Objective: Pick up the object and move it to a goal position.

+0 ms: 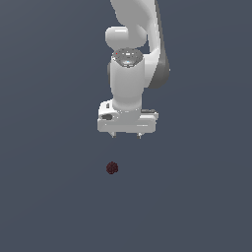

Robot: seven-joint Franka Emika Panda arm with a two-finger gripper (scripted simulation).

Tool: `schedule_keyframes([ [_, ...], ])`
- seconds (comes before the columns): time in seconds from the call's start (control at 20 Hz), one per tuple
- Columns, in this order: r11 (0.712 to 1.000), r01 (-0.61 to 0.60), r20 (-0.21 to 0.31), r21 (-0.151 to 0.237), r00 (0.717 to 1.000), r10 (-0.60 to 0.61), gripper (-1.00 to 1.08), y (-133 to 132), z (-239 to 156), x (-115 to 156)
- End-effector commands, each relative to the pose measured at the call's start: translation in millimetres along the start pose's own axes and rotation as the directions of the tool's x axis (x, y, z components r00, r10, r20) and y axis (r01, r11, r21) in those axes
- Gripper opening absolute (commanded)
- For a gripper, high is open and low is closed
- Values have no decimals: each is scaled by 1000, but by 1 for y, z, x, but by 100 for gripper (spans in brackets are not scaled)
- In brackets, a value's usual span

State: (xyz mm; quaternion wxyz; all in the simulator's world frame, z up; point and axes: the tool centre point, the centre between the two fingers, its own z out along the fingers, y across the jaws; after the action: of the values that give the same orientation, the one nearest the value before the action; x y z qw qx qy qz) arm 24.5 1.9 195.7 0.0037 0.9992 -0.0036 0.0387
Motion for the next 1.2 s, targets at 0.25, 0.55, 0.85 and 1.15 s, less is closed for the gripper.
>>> schedule_keyframes([
  [0.25, 1000, -10, -15, 9, 1000, 11, 100, -7, -10, 6],
  [0.55, 1000, -9, -29, 16, 1000, 10, 100, -13, -20, 10],
  [0.85, 999, -44, -23, 17, 999, 45, 100, -11, -15, 11],
  [1.15, 990, -138, -12, 20, 990, 138, 100, -4, -4, 17],
])
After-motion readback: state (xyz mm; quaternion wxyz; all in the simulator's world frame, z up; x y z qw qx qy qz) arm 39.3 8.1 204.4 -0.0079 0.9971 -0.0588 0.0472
